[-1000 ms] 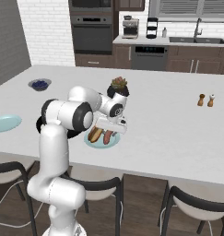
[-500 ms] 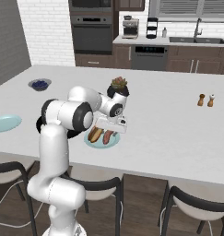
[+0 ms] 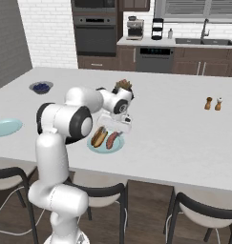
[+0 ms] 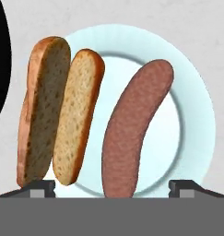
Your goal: Place one bun and one sausage from the bowl on each plate.
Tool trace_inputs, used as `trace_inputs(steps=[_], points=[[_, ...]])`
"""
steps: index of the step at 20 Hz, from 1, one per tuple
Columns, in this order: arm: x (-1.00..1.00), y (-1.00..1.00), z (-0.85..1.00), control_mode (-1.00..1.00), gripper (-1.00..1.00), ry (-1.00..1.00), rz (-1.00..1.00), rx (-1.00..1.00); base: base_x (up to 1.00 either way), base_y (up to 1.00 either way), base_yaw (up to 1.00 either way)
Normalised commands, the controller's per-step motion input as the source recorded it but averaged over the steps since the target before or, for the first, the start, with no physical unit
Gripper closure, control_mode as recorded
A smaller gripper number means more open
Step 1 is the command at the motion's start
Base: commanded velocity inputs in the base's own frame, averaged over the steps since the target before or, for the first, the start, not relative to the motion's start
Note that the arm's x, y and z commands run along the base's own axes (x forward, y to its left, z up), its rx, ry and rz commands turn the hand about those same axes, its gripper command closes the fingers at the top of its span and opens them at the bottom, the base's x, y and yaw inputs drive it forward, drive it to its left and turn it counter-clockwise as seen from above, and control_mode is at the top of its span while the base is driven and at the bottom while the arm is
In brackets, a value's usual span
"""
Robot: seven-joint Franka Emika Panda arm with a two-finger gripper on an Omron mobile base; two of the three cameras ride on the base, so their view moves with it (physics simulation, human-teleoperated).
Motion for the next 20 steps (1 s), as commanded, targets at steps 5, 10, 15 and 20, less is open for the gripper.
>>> trace_inputs(steps=[5,10,15,20], points=[[-0.52,0.76,0.33,-1.00,-1.00,0.00,-0.11,-0.03,0.00,0.00,0.00],[-0.10,1.00,0.24,-1.00,-1.00,-0.01,-0.20,-0.03,0.00,0.00,0.00],[0.00,0.99,0.26,-1.00,-1.00,0.00,-0.17,0.00,0.00,0.00,0.00],[-0.02,0.72,0.07,-1.00,-1.00,0.00,-0.15,0.00,0.00,0.00,0.00]])
